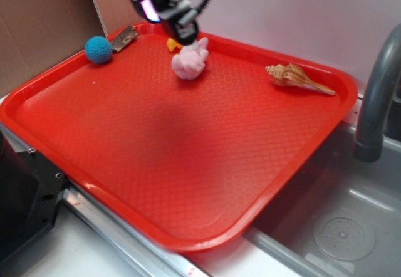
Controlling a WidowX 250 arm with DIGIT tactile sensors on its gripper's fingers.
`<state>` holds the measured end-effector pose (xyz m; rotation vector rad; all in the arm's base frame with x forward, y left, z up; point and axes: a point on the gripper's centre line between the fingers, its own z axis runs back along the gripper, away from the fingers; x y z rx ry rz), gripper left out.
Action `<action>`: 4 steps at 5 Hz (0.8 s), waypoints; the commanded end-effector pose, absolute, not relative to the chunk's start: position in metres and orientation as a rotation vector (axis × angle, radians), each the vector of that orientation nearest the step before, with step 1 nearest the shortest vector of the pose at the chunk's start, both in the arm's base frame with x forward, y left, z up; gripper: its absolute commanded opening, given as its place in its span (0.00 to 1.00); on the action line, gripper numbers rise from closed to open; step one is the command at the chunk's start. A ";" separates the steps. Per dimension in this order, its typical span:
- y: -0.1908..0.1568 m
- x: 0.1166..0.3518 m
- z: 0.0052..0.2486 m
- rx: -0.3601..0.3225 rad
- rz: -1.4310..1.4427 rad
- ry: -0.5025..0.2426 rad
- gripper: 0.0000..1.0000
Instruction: Grab the shell.
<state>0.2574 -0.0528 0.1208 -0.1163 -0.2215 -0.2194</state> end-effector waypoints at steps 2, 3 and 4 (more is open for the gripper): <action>-0.096 0.328 0.095 -0.126 -0.345 -0.436 1.00; -0.110 0.343 0.087 -0.141 -0.381 -0.428 1.00; -0.111 0.352 0.086 -0.079 -0.341 -0.431 1.00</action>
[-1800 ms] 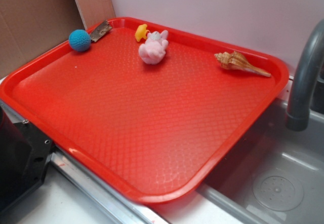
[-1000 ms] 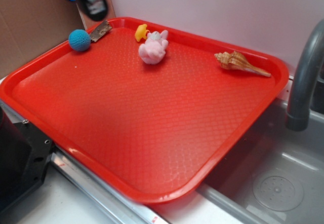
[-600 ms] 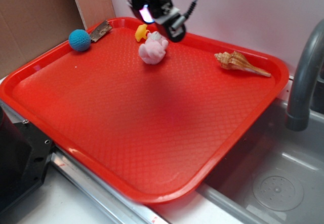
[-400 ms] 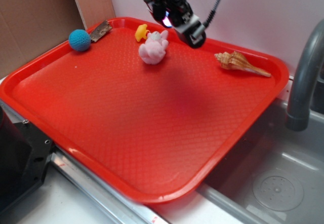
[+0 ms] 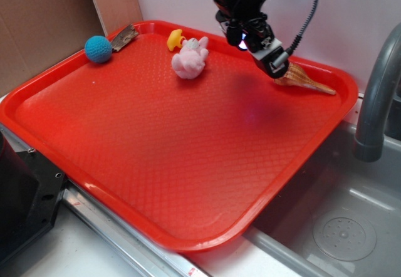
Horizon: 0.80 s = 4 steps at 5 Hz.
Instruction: Grab the shell.
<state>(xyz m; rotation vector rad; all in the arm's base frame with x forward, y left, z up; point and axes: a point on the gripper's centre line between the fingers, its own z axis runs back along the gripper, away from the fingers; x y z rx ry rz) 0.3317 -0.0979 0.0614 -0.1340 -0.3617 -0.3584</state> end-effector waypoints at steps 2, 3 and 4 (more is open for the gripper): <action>-0.111 0.352 0.086 -0.079 -0.341 -0.431 1.00; -0.111 0.352 0.086 -0.079 -0.341 -0.431 1.00; -0.121 0.345 0.062 -0.065 -0.350 -0.419 1.00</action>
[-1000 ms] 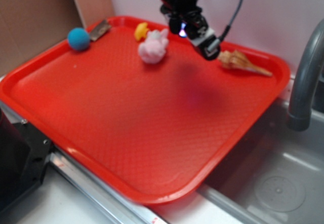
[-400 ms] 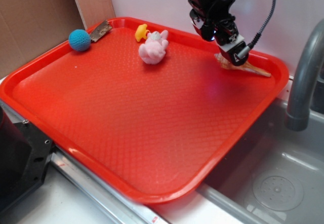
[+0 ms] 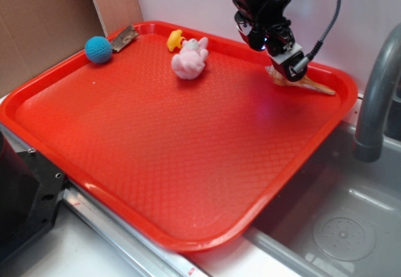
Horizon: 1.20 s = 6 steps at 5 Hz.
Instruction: Grab the shell.
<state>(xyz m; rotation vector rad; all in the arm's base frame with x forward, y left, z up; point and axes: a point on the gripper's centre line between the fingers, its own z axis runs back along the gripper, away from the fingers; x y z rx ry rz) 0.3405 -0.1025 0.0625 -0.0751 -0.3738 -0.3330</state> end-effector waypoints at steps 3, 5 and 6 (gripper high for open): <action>-0.141 0.352 0.043 -0.058 -0.376 -0.414 1.00; -0.167 0.326 0.070 -0.146 -0.486 -0.450 1.00; -0.174 0.315 0.084 -0.141 -0.513 -0.478 1.00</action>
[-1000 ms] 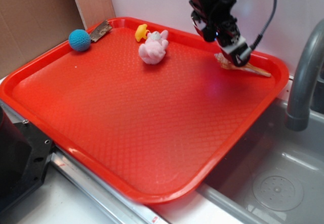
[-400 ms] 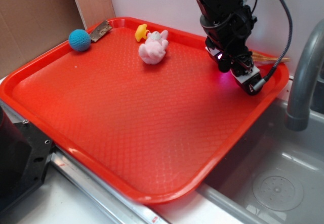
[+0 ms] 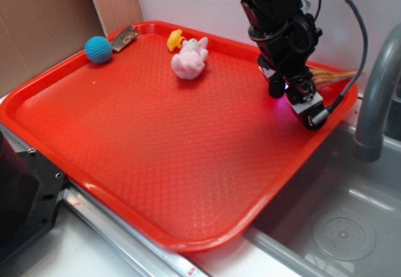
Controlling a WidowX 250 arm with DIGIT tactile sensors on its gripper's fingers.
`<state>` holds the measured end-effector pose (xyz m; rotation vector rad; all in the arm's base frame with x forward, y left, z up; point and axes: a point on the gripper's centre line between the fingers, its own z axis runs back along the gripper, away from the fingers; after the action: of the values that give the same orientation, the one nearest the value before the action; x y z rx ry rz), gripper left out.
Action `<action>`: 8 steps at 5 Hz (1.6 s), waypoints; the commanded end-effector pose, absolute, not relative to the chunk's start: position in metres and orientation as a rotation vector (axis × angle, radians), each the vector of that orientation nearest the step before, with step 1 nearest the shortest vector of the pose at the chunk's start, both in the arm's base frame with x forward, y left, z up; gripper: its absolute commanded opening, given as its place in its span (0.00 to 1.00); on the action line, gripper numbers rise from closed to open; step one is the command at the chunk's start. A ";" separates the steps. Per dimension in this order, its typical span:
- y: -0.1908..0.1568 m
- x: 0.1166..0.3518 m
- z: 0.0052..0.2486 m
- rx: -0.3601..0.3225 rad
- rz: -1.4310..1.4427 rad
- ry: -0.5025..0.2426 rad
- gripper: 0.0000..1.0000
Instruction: Grab the shell.
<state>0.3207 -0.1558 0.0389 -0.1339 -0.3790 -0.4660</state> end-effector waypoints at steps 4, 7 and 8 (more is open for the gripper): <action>-0.173 0.361 0.047 -0.169 -0.464 -0.420 1.00; -0.183 0.327 0.071 -0.167 -0.513 -0.461 0.00; -0.177 0.315 0.081 -0.157 -0.506 -0.486 0.00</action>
<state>0.3093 -0.1662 0.0524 -0.1423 -0.4088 -0.4995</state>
